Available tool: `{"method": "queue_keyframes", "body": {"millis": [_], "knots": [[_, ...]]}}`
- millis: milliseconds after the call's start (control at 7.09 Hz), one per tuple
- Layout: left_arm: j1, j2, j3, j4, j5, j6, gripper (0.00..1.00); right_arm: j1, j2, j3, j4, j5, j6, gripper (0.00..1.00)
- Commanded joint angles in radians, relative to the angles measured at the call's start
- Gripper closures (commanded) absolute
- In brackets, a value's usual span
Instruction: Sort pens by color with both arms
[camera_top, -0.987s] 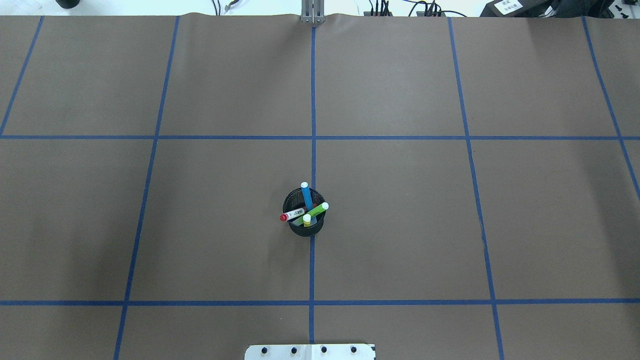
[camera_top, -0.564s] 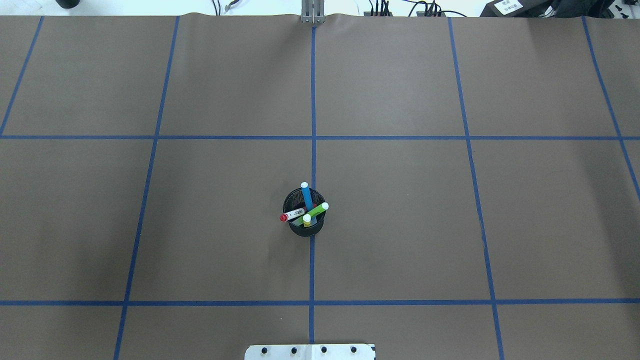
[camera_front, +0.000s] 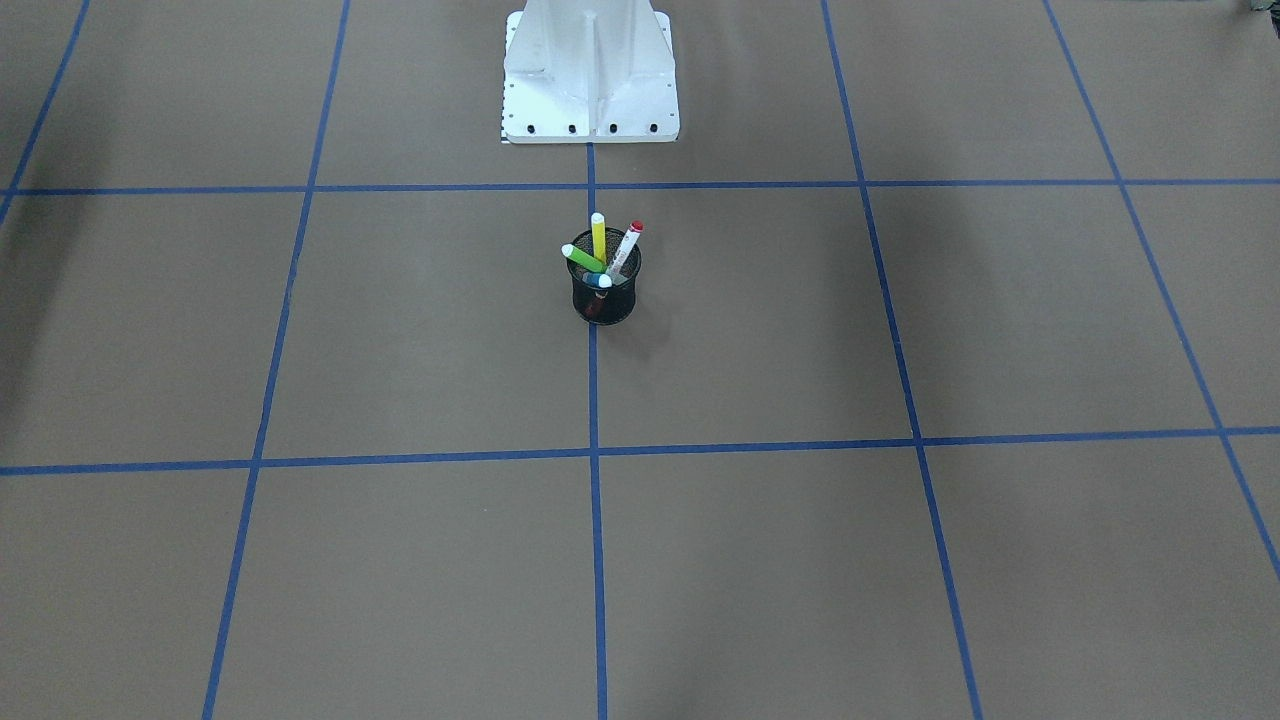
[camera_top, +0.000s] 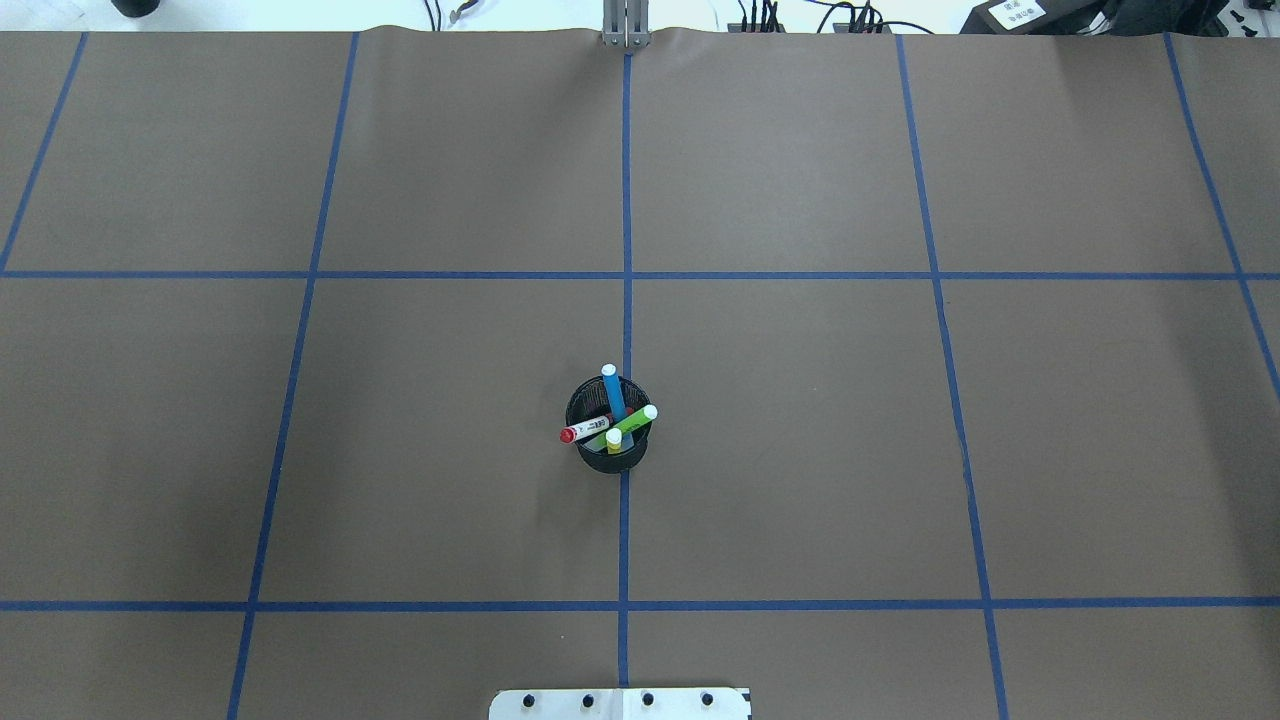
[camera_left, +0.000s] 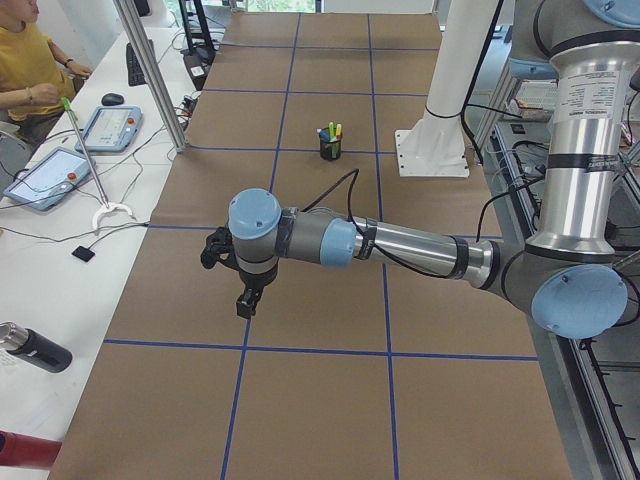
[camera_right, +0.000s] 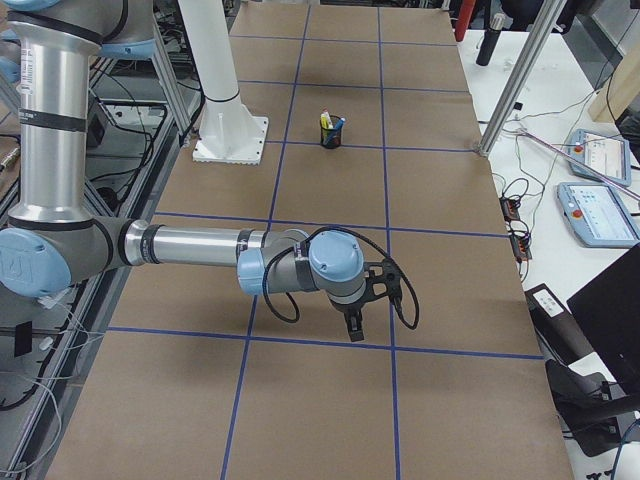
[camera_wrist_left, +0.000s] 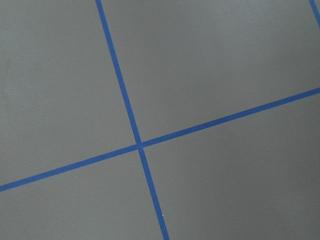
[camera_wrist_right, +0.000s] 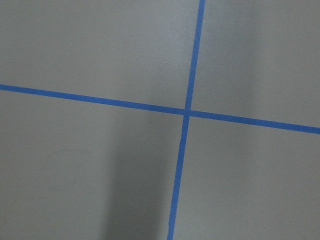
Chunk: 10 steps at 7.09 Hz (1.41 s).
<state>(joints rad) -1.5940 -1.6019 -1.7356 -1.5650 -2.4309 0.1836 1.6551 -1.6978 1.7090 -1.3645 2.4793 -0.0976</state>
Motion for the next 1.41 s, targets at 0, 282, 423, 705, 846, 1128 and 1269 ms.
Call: {"method": "queue_keyframes", "body": {"millis": [0, 282, 423, 705, 846, 1128, 1269], "knots": [[0.0, 0.003, -0.033, -0.038, -0.025, 0.001, 0.0, -0.009, 0.001, 0.004, 0.088, 0.007, 0.028, 0.01], [0.011, -0.03, -0.039, -0.061, -0.025, -0.044, 0.0, -0.119, 0.067, 0.053, 0.091, 0.013, 0.193, 0.01], [0.019, -0.051, -0.042, -0.061, -0.033, -0.097, 0.0, -0.208, 0.105, 0.099, 0.091, -0.002, 0.348, 0.01], [0.048, -0.067, -0.042, -0.062, -0.033, -0.11, 0.0, -0.329, 0.205, 0.122, 0.084, -0.063, 0.525, 0.01], [0.072, -0.067, -0.042, -0.073, -0.033, -0.11, 0.0, -0.404, 0.269, 0.126, 0.079, -0.088, 0.661, 0.01], [0.118, -0.067, -0.033, -0.101, -0.03, -0.111, 0.0, -0.538, 0.419, 0.141, -0.067, -0.134, 0.814, 0.0], [0.126, -0.067, -0.032, -0.101, -0.03, -0.111, 0.0, -0.601, 0.558, 0.179, -0.305, -0.211, 0.856, 0.0]]}}
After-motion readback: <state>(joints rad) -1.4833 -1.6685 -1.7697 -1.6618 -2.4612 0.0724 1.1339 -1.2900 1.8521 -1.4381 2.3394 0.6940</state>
